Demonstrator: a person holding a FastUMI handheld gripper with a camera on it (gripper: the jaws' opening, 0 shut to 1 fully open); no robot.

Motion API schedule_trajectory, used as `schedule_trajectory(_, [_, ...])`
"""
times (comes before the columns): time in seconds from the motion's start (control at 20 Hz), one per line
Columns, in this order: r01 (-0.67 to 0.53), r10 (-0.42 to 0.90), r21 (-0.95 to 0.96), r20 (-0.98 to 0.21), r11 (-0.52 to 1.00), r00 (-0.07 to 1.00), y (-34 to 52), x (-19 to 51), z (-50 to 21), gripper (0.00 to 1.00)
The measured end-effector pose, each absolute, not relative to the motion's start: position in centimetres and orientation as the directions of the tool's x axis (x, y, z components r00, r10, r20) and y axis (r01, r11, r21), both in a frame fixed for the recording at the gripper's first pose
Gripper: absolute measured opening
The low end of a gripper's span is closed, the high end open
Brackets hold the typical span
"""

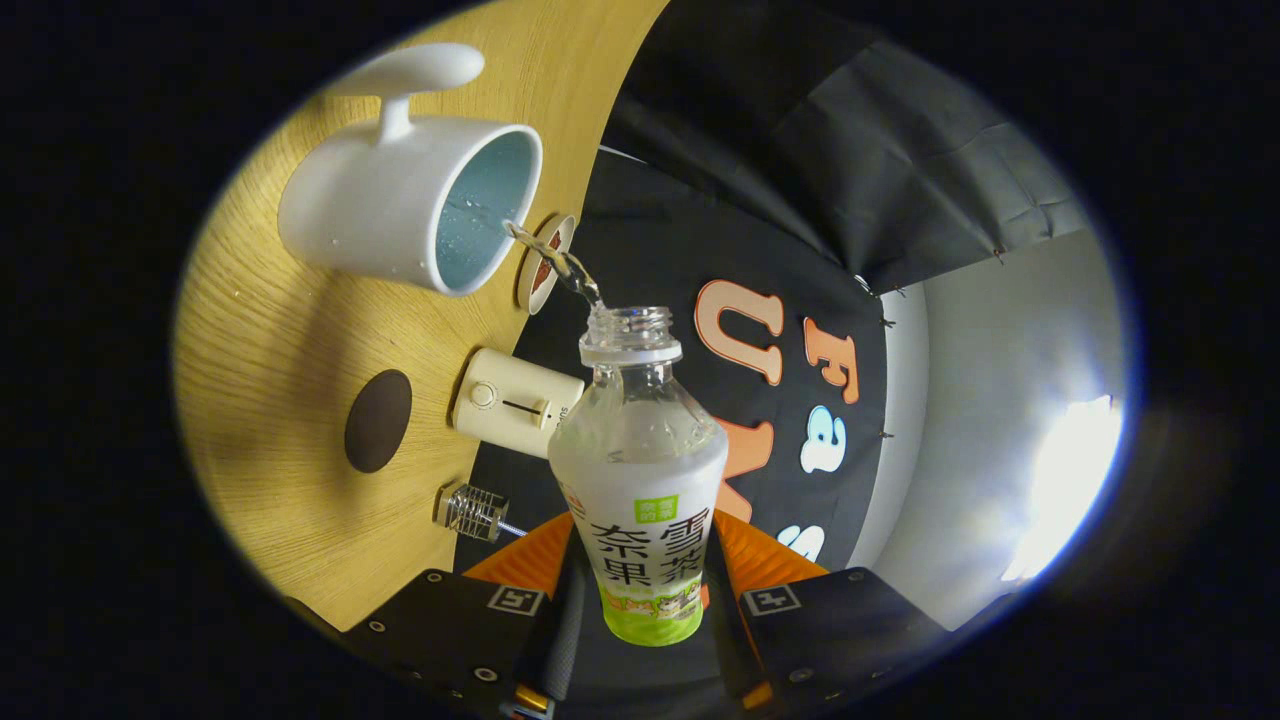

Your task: Take the bottle from table, then pour the juice into the cup, finally place the bottle on the coaster

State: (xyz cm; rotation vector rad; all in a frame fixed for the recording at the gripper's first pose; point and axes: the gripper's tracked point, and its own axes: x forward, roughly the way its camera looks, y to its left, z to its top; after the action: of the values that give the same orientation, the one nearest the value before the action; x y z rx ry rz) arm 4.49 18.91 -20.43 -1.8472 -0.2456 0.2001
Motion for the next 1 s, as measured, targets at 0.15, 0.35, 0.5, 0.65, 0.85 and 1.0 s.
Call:
schedule_trajectory(0.15, [0.07, 0.273, -0.953, -0.014, -0.295, 0.962, 18.9, 4.7, -20.4, 0.58])
schedule_trajectory(0.35, [0.073, 0.286, -0.945, -0.023, -0.32, 0.958, 19.2, 5.0, -20.3, 0.57])
schedule_trajectory(0.5, [0.064, 0.291, -0.942, -0.037, -0.329, 0.956, 19.4, 5.0, -20.6, 0.57])
schedule_trajectory(0.65, [0.072, 0.305, -0.933, -0.041, -0.352, 0.952, 19.9, 4.4, -20.7, 0.57])
schedule_trajectory(0.85, [0.077, 0.321, -0.926, -0.05, -0.369, 0.946, 20.1, 4.2, -20.6, 0.57])
schedule_trajectory(1.0, [0.085, 0.341, -0.915, -0.061, -0.395, 0.938, 20.6, 3.8, -20.6, 0.57])
